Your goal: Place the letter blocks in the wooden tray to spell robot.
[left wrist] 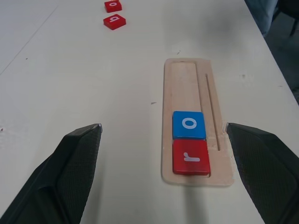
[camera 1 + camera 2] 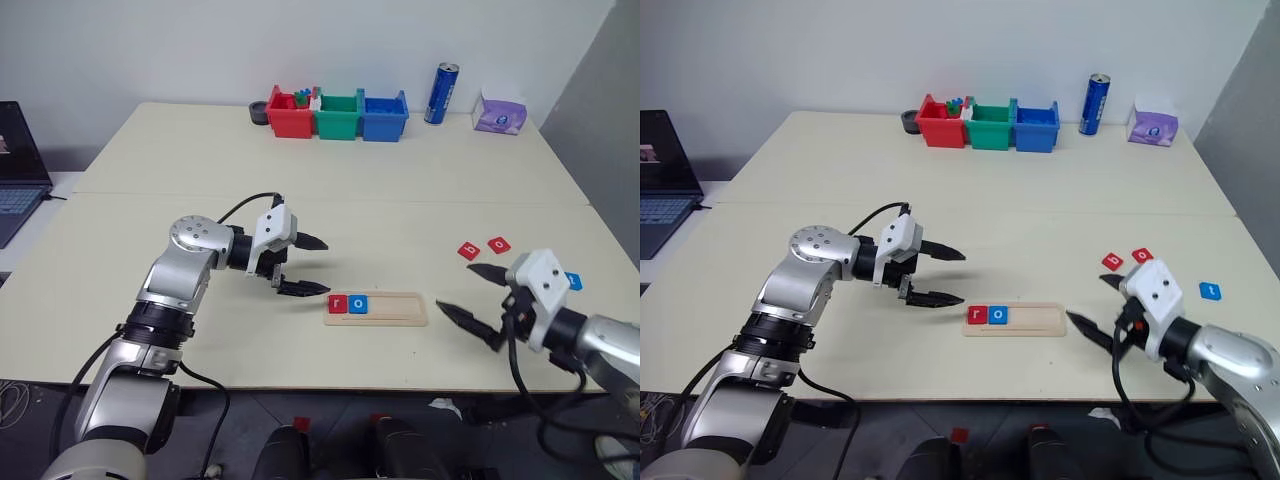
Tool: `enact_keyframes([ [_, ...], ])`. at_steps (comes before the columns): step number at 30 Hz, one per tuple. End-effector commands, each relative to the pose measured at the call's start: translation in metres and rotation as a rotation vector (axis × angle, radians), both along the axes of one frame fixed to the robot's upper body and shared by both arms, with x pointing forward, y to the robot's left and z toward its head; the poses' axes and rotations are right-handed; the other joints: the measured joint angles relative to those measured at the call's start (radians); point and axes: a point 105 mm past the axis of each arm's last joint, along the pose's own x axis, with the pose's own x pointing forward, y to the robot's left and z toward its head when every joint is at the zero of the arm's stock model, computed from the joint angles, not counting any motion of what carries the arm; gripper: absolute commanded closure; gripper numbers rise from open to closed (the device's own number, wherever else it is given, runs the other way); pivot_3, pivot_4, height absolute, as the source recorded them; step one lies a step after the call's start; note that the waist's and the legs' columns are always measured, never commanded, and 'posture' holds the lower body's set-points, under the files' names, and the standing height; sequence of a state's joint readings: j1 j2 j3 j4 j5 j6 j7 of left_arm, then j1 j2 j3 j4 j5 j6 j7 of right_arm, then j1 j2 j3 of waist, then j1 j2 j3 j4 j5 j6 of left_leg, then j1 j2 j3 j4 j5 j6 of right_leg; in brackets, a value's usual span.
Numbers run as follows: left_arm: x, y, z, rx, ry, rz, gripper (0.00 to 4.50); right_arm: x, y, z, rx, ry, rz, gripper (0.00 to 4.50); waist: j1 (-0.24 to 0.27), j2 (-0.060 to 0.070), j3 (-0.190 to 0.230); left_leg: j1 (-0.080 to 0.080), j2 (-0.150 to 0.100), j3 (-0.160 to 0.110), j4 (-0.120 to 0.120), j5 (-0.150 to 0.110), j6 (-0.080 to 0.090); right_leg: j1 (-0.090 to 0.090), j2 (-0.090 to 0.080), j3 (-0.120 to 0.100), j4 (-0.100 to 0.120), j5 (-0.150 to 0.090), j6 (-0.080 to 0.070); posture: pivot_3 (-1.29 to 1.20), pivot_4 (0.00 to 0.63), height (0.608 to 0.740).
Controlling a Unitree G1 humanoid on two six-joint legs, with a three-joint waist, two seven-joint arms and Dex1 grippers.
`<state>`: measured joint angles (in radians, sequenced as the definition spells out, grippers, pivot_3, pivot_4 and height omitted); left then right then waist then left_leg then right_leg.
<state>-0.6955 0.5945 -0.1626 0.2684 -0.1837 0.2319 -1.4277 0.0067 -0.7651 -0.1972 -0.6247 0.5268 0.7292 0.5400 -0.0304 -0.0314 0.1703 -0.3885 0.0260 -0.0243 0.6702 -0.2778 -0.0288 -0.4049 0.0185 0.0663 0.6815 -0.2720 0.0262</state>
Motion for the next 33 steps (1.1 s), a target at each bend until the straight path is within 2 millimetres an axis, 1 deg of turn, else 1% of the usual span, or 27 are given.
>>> enact_keyframes([
  [1,-0.003,0.004,0.004,-0.009,-0.019,0.007,0.02,0.022,-0.009,0.001,-0.014,-0.045,-0.06,0.0,0.0,0.0,0.0,0.0,0.0,0.0,0.0,0.0,0.0,0.0,0.0,0.0,0.0,0.0,0.0,0.0,0.15,0.74],
  [3,-0.004,0.007,0.003,-0.025,-0.012,0.025,0.02,0.036,-0.012,-0.002,-0.008,-0.05,-0.08,0.0,-0.002,0.0,0.0,0.0,0.0,0.0,-0.001,0.0,0.0,-0.001,0.0,0.0,0.0,0.0,-0.001,0.0,0.15,0.74],
  [6,-0.009,0.007,0.001,-0.072,0.012,0.049,0.02,0.062,-0.022,-0.009,0.003,-0.057,-0.121,0.0,-0.001,0.001,0.0,-0.001,0.001,0.0,0.0,0.0,0.0,-0.001,0.0,0.0,0.0,0.002,-0.004,0.0,0.15,0.74],
  [9,-0.012,0.01,0.0,-0.104,0.021,0.077,0.02,0.082,-0.032,-0.017,-0.003,-0.056,-0.154,0.0,-0.001,0.001,0.001,-0.002,0.001,0.0,0.0,0.0,0.0,-0.002,-0.001,0.0,0.0,0.003,-0.005,0.0,0.15,0.74],
  [13,-0.016,0.021,-0.003,-0.12,0.023,0.122,0.02,0.104,-0.046,-0.032,-0.012,-0.014,-0.189,0.0,-0.001,0.001,0.001,-0.002,0.001,0.001,-0.001,0.0,0.0,-0.002,-0.001,0.0,0.0,0.003,-0.005,0.0,0.15,0.74],
  [18,-0.028,0.038,-0.011,-0.071,0.01,0.101,0.02,0.117,-0.059,-0.047,0.003,0.039,-0.22,0.0,-0.002,0.002,0.001,-0.001,0.002,0.0,-0.002,0.0,0.0,-0.002,-0.002,0.0,0.0,0.003,-0.005,0.0,0.15,0.74],
  [21,-0.035,0.046,-0.014,-0.033,0.027,0.075,0.02,0.119,-0.062,-0.054,0.015,0.076,-0.213,0.0,-0.002,0.002,0.001,-0.001,0.001,0.001,-0.003,0.0,0.0,-0.002,-0.002,0.0,0.0,0.003,-0.005,0.0,0.15,0.74],
  [24,-0.035,0.051,-0.017,0.015,0.012,0.062,0.02,0.119,-0.061,-0.062,0.042,0.129,-0.208,0.0,-0.002,0.002,0.001,-0.001,0.001,0.001,-0.003,0.0,0.0,-0.002,-0.002,0.0,0.0,0.003,-0.005,0.0,0.15,0.74],
  [27,-0.034,0.05,-0.02,0.025,0.007,0.051,0.0,0.12,-0.063,-0.068,0.049,0.156,-0.229,0.6,-0.002,0.002,0.001,0.0,0.001,0.001,-0.003,0.0,0.0,-0.002,-0.002,0.0,0.0,0.003,-0.005,0.0,0.15,0.74],
  [30,-0.035,0.047,-0.021,0.026,0.005,0.038,0.0,0.12,-0.067,-0.072,0.034,0.167,-0.259,1.55,-0.002,0.002,0.001,0.001,0.001,0.001,-0.003,0.0,0.0,-0.002,-0.002,0.001,0.0,0.003,-0.005,0.0,0.15,0.74],
  [33,-0.036,0.045,-0.022,0.023,0.008,0.02,0.0,0.12,-0.071,-0.072,0.038,0.166,-0.3,2.66,-0.002,0.002,0.001,0.002,0.001,0.001,-0.003,0.0,0.0,-0.001,-0.002,0.001,0.0,0.003,-0.005,0.0,0.15,0.74],
])
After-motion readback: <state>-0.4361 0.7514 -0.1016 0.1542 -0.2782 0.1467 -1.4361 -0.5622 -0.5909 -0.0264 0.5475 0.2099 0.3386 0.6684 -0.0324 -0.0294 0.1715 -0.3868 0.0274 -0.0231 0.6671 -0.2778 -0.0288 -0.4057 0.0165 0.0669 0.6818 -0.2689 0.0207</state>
